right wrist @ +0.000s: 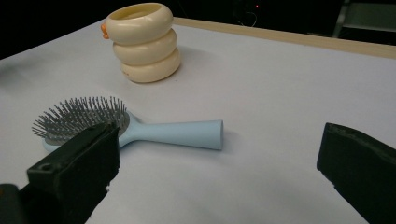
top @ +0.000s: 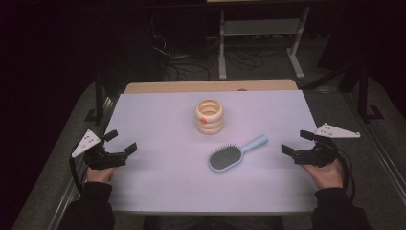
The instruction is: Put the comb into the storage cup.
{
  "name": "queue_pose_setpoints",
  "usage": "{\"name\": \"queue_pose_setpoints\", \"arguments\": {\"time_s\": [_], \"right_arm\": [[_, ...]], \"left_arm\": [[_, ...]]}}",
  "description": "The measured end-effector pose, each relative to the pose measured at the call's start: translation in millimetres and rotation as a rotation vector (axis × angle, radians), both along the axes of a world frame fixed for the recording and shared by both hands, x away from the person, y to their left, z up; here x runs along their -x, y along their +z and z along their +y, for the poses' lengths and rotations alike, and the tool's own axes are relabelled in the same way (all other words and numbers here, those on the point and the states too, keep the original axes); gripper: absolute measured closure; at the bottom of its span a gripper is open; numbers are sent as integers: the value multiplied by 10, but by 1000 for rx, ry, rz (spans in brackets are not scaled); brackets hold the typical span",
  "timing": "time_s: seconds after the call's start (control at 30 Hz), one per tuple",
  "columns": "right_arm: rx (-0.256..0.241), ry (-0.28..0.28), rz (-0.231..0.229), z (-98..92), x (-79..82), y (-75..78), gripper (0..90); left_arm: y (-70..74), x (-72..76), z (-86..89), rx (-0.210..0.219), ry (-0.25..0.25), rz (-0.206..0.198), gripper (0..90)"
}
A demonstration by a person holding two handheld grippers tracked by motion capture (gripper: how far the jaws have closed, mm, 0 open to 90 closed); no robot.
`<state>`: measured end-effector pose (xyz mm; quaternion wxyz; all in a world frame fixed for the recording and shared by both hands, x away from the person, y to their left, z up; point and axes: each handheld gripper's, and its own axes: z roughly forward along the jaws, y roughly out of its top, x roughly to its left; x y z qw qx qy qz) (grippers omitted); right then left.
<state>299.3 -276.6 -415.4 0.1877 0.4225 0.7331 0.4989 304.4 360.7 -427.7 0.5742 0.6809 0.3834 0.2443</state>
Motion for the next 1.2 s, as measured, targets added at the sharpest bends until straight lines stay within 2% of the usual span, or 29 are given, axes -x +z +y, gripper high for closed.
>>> {"name": "queue_pose_setpoints", "arguments": {"time_s": [0.7, 0.97, 1.2], "right_arm": [[-21, 23, -26, 23, 38, 53, 0], [-4, 43, -28, 76, 28, 103, 0], [30, 48, -21, 140, -24, 172, 0]], "left_arm": [[-9, -3, -2, 1, -1, 3, 0], [-14, -4, -13, -2, 0, 2, 0], [-19, -4, -15, -3, -6, 3, 0]]}}
